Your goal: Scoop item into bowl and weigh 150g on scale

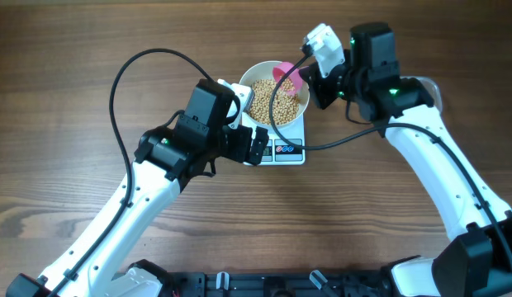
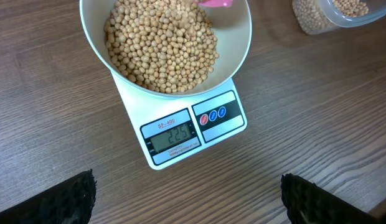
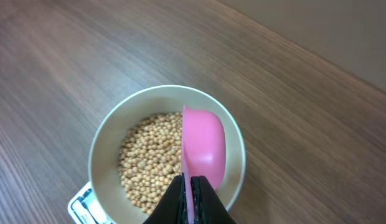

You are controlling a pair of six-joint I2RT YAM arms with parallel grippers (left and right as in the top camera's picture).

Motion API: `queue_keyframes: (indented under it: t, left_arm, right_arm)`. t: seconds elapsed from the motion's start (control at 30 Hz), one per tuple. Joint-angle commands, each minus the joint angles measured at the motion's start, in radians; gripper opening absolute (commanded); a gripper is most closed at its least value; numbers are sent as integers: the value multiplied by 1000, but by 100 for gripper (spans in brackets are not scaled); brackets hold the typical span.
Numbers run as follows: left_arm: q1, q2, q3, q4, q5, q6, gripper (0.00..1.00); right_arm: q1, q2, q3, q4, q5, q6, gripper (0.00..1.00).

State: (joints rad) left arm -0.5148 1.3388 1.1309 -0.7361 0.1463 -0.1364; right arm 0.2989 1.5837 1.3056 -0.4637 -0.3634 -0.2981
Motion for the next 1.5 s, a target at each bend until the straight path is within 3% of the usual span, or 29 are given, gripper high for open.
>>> queue_keyframes:
  t: [0.0, 0.97, 1.27, 1.47]
  left_arm:
    - [7, -3, 15, 3, -6, -5, 100]
    - [7, -3, 15, 3, -6, -5, 100]
    - [7, -3, 15, 3, -6, -5, 100]
    - [7, -3, 15, 3, -6, -5, 100]
  right_arm:
    - [51, -32, 26, 11, 31, -69, 5]
    - [82, -41, 26, 48, 94, -89, 4]
    - [79, -41, 26, -13, 51, 145, 4]
    - [79, -41, 26, -10, 12, 141, 4]
